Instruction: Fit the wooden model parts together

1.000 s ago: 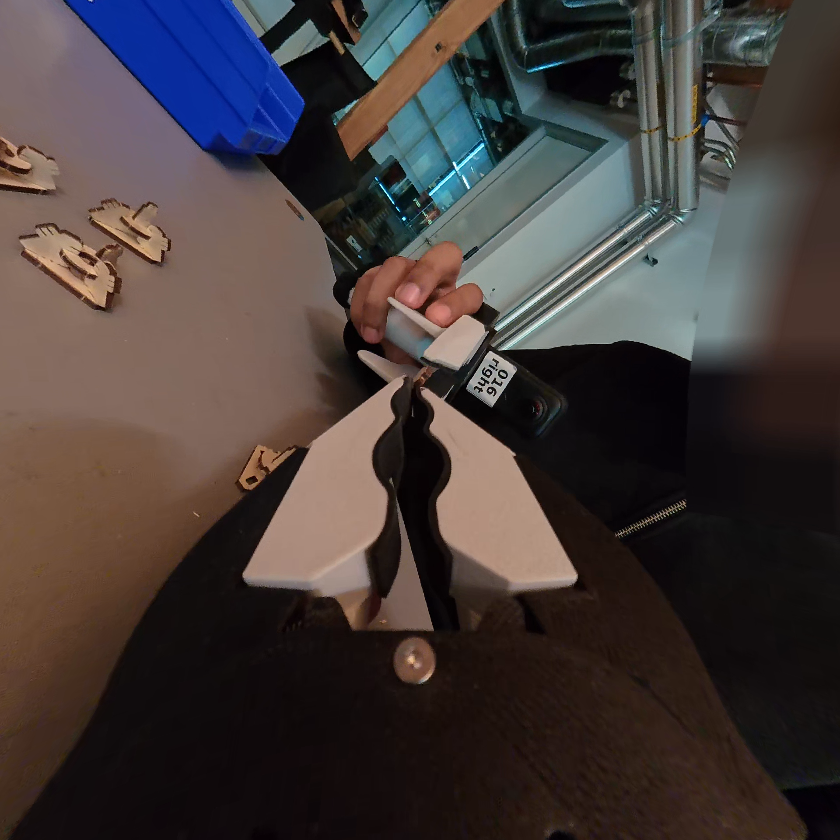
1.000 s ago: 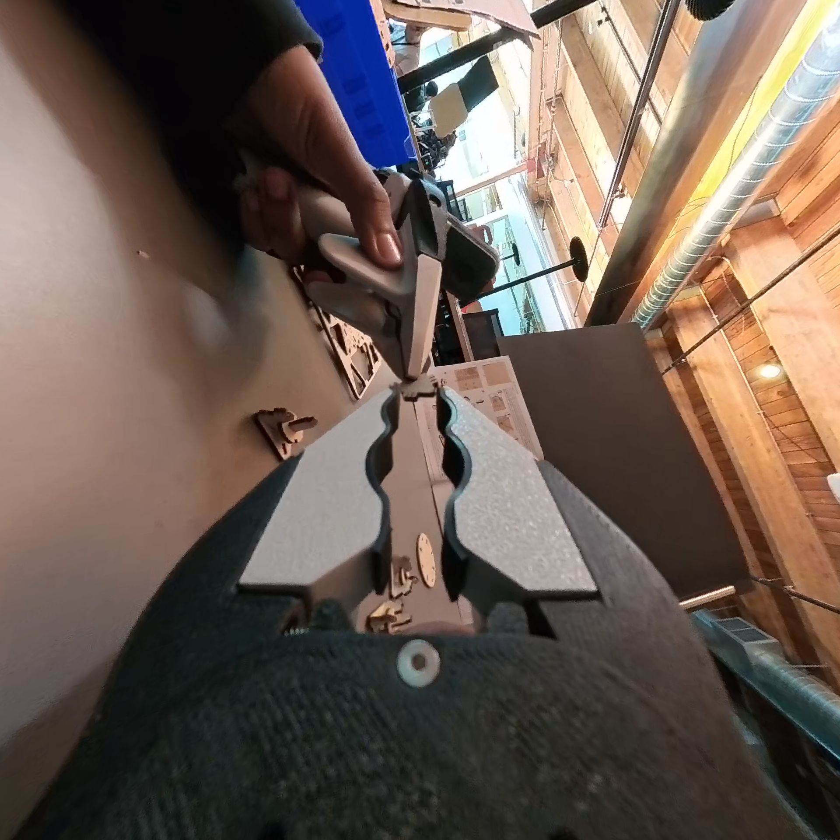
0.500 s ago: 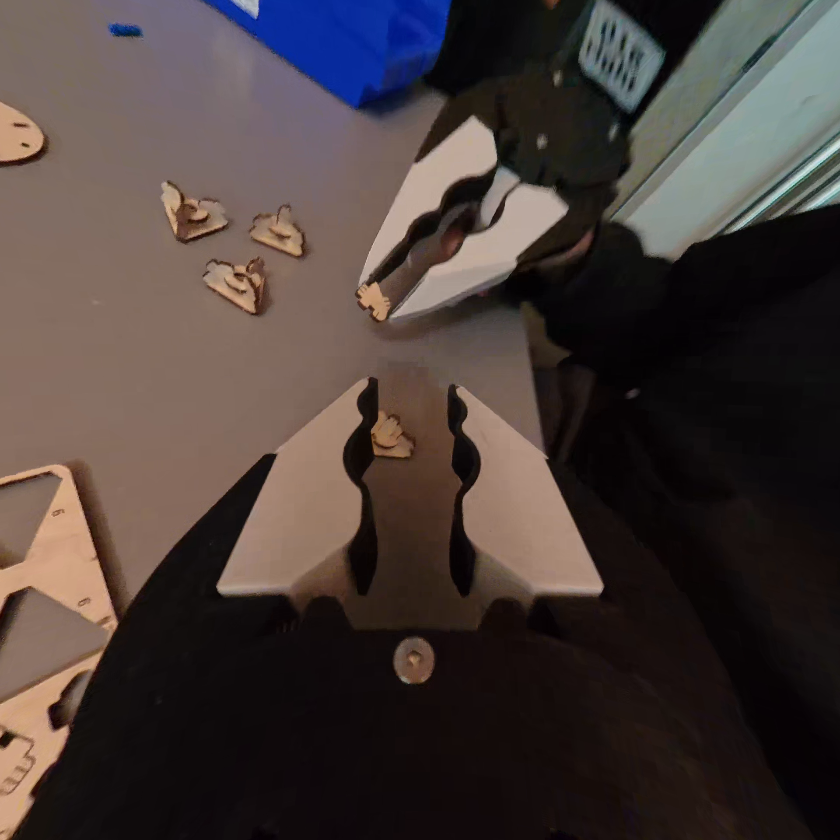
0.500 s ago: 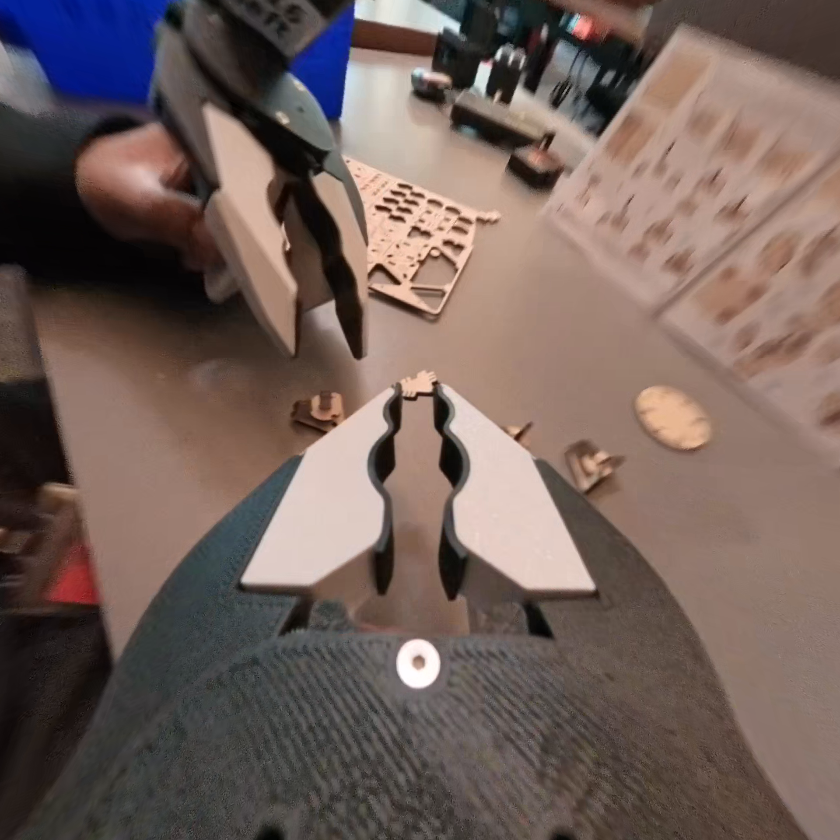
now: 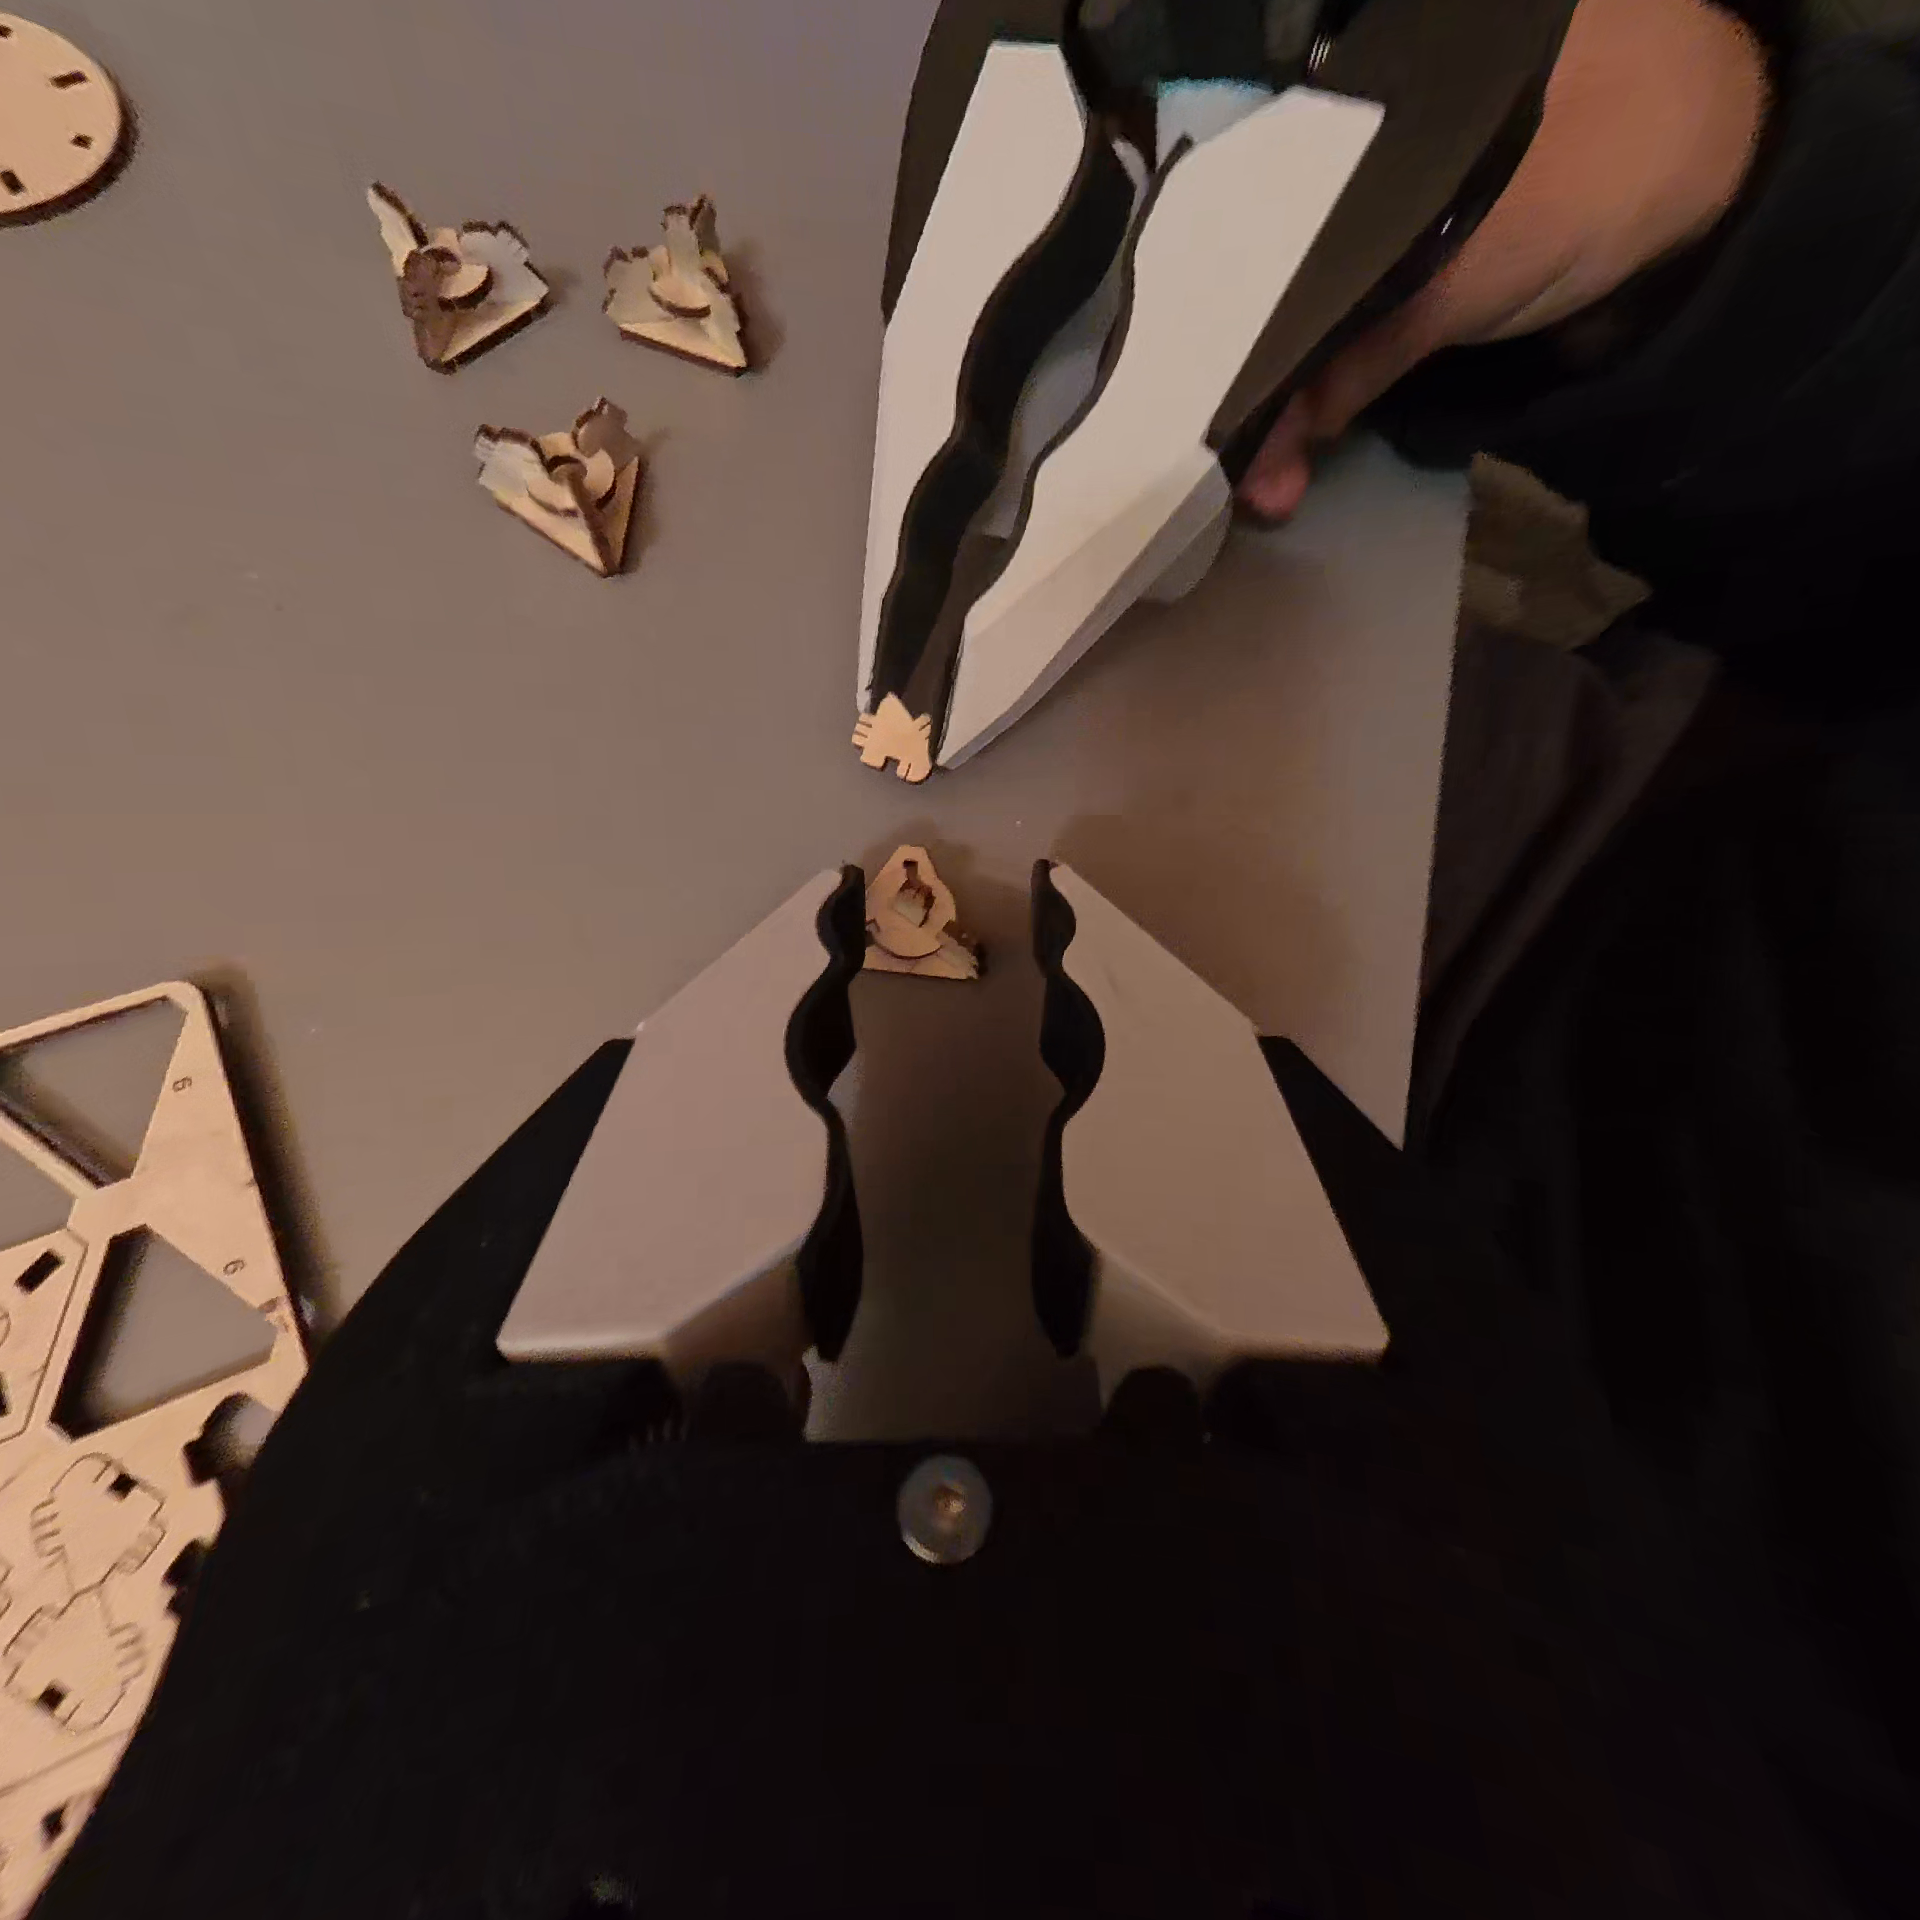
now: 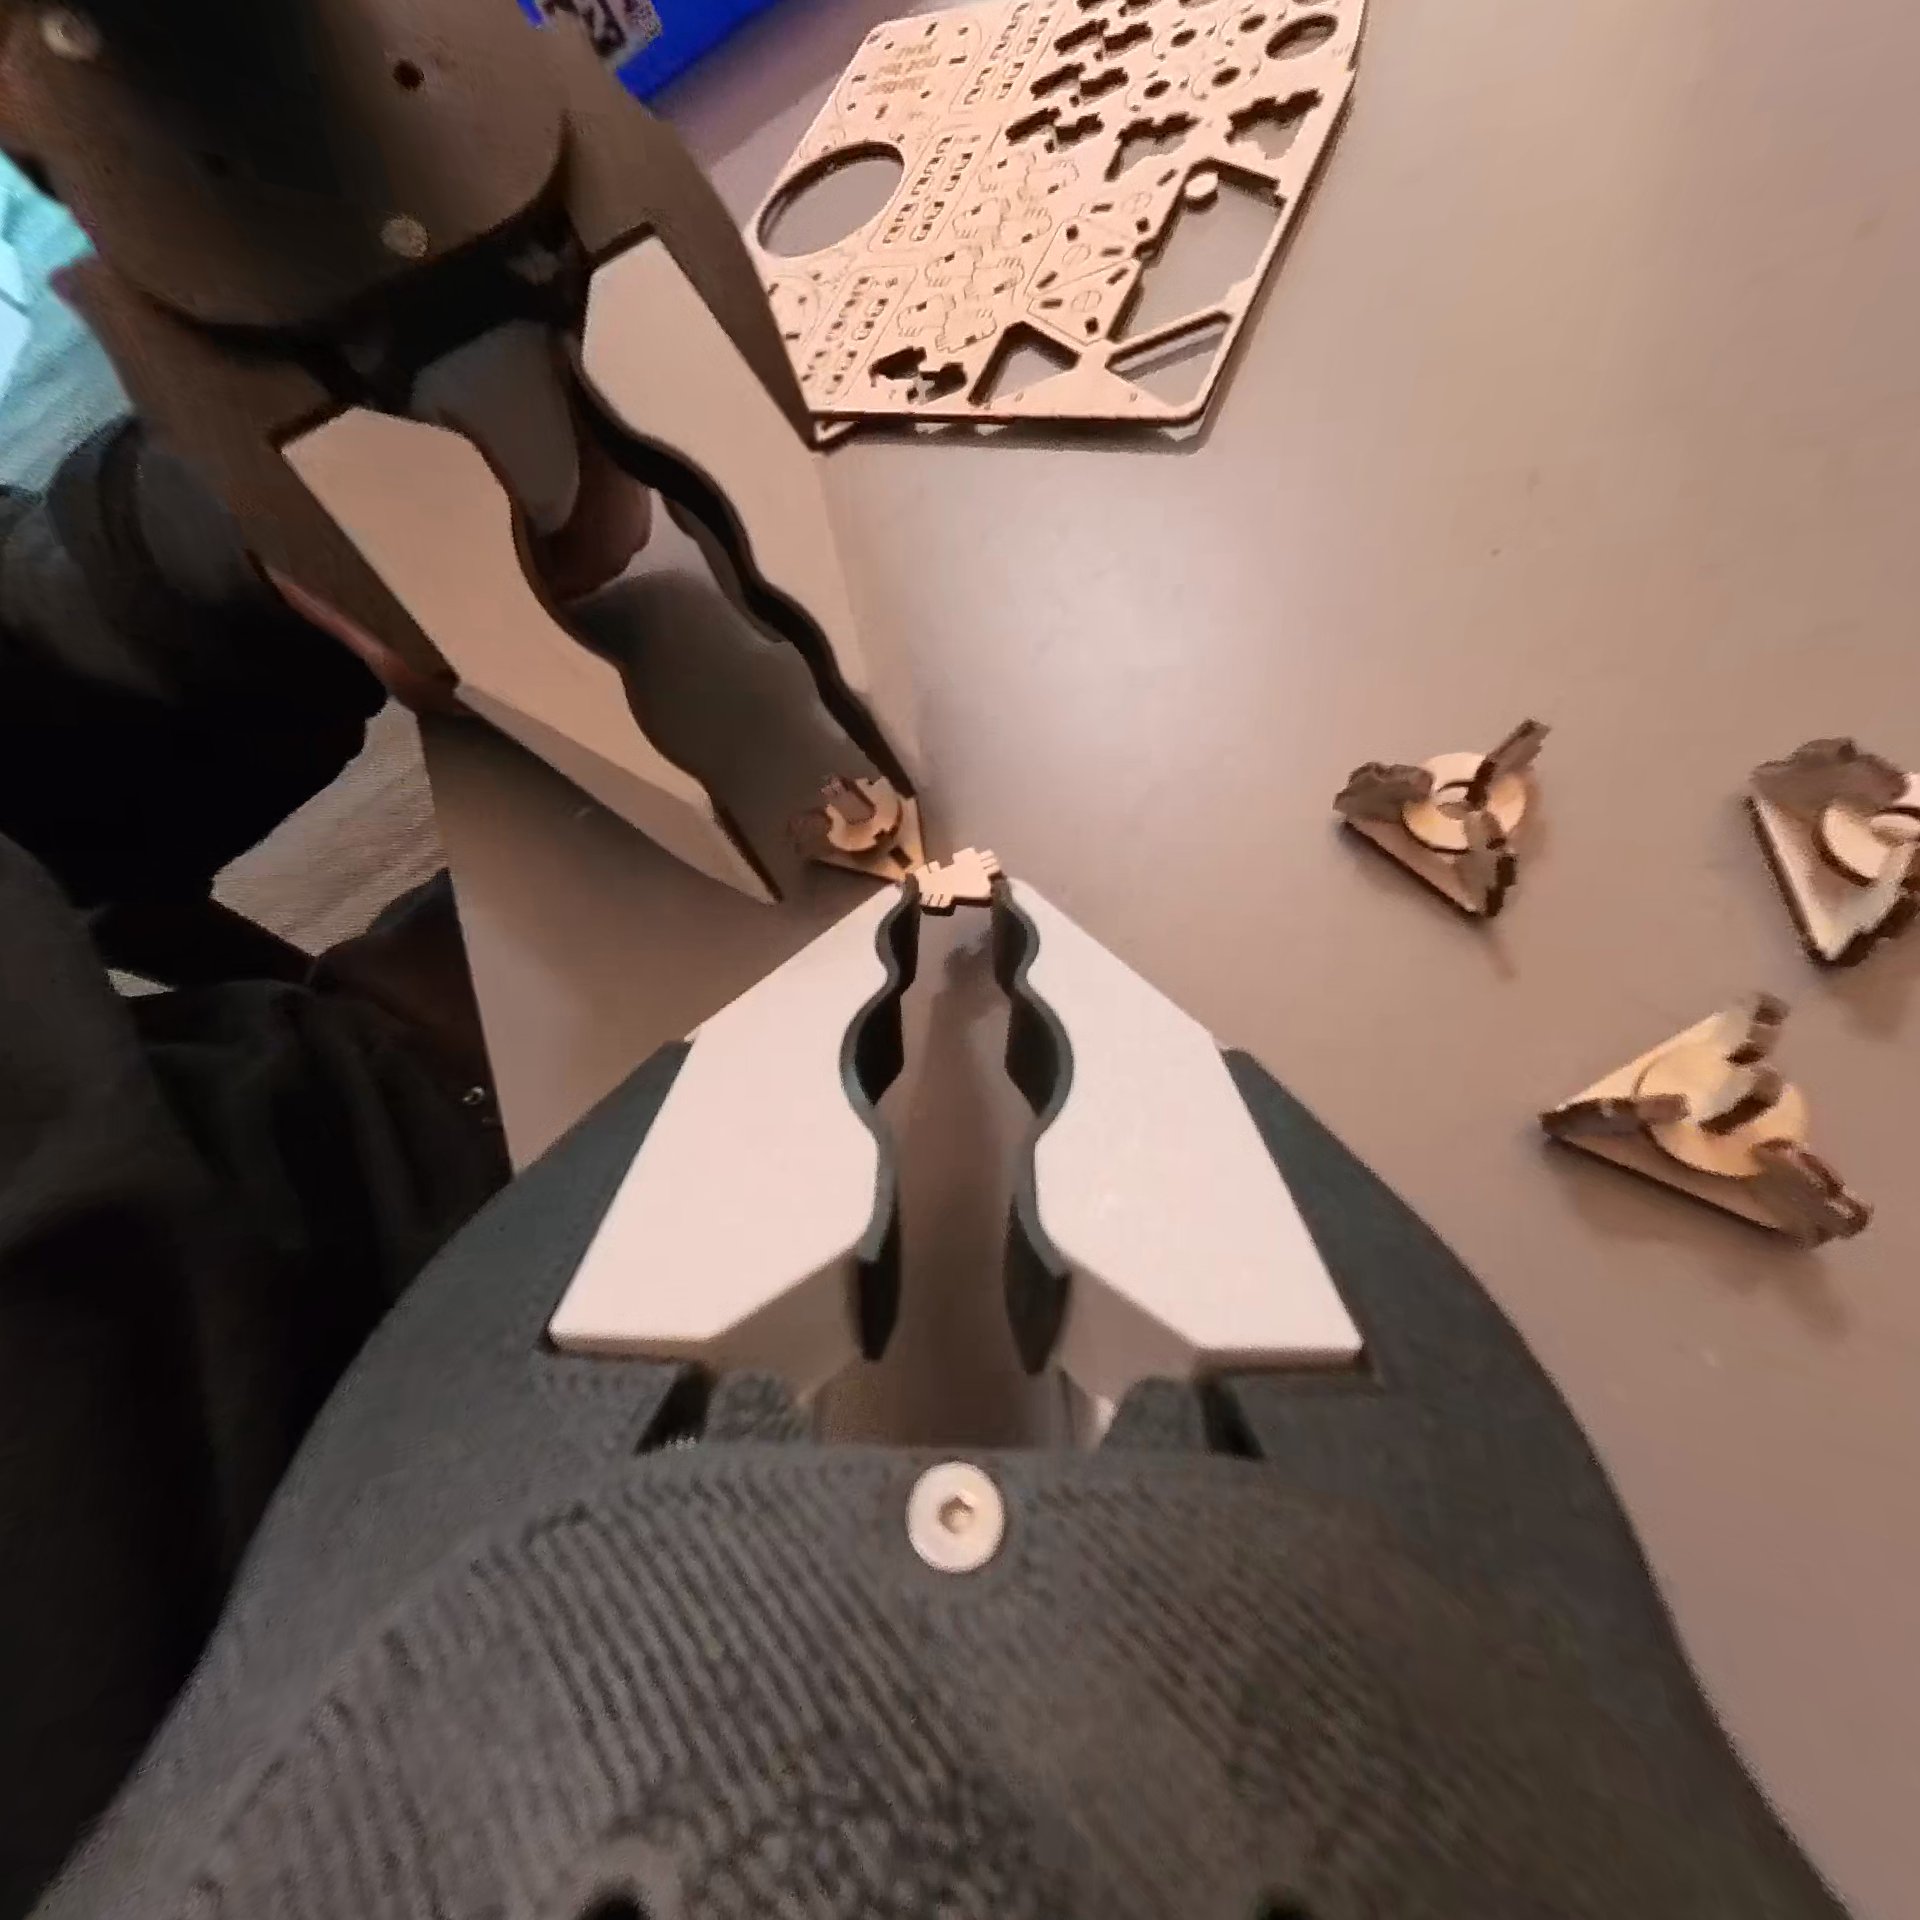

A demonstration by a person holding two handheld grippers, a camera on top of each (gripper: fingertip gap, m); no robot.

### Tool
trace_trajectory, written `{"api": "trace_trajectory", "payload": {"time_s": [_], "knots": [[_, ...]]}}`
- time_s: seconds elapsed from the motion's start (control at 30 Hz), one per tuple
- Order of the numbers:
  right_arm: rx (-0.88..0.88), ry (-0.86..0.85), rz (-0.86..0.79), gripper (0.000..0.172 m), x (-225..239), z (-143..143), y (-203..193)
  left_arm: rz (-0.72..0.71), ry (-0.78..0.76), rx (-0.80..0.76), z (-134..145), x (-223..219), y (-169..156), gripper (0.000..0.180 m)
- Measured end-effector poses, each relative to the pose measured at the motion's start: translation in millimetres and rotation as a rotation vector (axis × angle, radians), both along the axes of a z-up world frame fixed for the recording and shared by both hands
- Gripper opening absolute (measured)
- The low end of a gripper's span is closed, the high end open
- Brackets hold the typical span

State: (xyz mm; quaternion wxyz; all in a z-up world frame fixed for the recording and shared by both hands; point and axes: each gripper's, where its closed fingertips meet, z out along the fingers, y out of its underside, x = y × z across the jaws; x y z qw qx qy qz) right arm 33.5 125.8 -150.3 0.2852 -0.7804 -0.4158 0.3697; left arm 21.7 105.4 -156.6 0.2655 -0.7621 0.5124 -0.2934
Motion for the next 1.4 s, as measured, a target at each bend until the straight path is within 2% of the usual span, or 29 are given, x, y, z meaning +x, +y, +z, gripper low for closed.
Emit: {"api": "trace_trajectory", "payload": {"time_s": [0.13, 0.27, 0.47, 0.67, 0.8, 1.07, 1.4], "knots": [[-0.067, 0.043, 0.004, 0.013, 0.2, 2.0, 0.0, 0.054, 0.103, 0.081, -4.5, -8.0, 7.4, 0.028], [-0.095, 0.042, 0.012, 0.013, -0.5, 0.0, -1.1, 0.034, 0.113, 0.068, -4.5, -6.8, 1.9, 0.02], [-0.106, 0.01, 0.045, 0.013, -4.7, -5.6, -8.2, 0.012, 0.108, 0.152, -4.3, -4.6, 5.2, 0.018], [-0.379, 0.223, 0.008, 0.013, -5.7, 8.7, -14.0, -0.048, 0.066, 0.328, 5.4, 0.8, 5.5, 0.017], [-0.411, 0.26, 0.001, 0.013, -3.8, 11.5, -12.3, -0.063, 0.047, 0.458, 16.2, 4.6, 4.4, 0.017], [-0.454, 0.295, 0.033, 0.012, -3.9, 15.1, -16.9, -0.06, 0.079, 0.5, 13.7, 4.8, 6.1, 0.018], [-0.43, 0.247, 0.053, 0.012, -3.4, 11.5, -21.5, -0.105, 0.133, 0.629, 13.6, 7.0, 2.3, 0.017]]}}
